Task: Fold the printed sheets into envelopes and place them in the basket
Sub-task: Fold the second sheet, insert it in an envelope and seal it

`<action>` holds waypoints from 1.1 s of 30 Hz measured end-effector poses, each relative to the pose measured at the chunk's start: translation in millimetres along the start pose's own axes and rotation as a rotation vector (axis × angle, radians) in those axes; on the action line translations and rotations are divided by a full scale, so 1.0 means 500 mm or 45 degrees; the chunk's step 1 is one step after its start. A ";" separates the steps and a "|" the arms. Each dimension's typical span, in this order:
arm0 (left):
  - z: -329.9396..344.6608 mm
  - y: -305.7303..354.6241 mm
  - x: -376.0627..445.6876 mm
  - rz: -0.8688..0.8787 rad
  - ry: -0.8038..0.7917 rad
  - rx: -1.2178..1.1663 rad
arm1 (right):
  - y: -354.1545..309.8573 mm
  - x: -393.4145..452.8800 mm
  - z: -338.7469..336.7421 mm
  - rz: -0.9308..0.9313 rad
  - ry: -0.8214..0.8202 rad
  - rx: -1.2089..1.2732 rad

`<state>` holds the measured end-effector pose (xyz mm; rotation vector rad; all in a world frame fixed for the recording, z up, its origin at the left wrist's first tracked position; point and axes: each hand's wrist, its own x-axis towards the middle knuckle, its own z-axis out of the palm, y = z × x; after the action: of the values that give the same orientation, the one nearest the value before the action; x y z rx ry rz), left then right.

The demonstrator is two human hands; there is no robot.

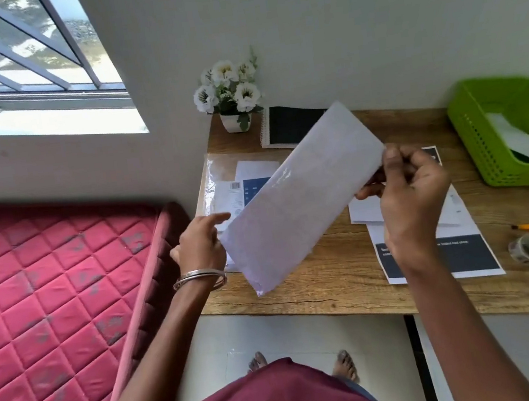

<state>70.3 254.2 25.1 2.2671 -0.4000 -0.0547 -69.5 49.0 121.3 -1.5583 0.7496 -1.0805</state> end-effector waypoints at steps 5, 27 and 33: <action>-0.015 0.101 -0.002 0.006 0.310 -0.725 | 0.023 0.002 -0.049 0.120 0.133 -0.034; 0.246 0.358 -0.143 0.953 0.032 0.398 | 0.059 0.069 -0.218 0.398 0.193 0.254; 0.239 0.385 -0.118 0.690 0.027 0.397 | 0.093 0.086 -0.253 0.169 -0.041 0.021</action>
<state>-57.4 66.5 82.6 2.3764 -1.0570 0.3300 -165.1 -51.3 93.0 -1.4870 0.8088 -0.9600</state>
